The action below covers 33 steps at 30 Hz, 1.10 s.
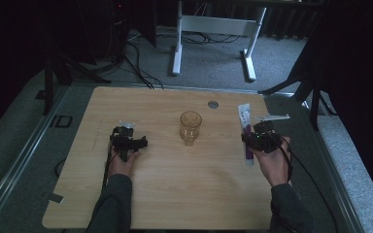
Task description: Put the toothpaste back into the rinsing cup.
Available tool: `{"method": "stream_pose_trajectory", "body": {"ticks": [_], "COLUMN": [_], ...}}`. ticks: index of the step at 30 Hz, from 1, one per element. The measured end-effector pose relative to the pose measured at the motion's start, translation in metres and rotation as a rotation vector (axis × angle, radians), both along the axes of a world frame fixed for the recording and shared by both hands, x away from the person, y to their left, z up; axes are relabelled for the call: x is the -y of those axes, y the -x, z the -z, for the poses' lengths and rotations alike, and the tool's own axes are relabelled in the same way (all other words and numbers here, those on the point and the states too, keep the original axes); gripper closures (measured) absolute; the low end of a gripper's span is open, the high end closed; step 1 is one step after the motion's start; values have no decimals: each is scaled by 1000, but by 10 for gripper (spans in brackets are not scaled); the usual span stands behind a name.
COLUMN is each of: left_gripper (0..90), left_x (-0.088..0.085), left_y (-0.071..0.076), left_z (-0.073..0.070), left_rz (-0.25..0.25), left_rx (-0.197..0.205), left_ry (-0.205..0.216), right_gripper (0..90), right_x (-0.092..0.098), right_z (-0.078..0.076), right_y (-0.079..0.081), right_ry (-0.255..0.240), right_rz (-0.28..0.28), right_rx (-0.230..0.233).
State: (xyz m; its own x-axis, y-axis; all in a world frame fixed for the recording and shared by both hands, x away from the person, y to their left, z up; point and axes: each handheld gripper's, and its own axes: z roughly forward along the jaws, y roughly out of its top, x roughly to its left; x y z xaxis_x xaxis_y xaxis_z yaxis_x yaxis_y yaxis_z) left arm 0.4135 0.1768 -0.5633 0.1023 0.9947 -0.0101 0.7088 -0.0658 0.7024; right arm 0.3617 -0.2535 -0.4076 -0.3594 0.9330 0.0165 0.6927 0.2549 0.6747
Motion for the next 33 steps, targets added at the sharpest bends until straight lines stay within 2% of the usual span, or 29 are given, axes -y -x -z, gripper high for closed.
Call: {"method": "stream_pose_trajectory", "body": {"ticks": [20,33], "left_gripper": [111,111], "left_x": [0,0], "left_y": [0,0], "left_z": [0,0], "left_rz": [0,0], "left_rx": [1,0], "left_ry": [0,0], "right_gripper": [702,702], "right_x": [-2,-5], "right_z": [-3,1], "right_y": [-8,-17], "right_ry": [-24,-30], "right_rz": [19,25], "right_rx": [86,114]}}
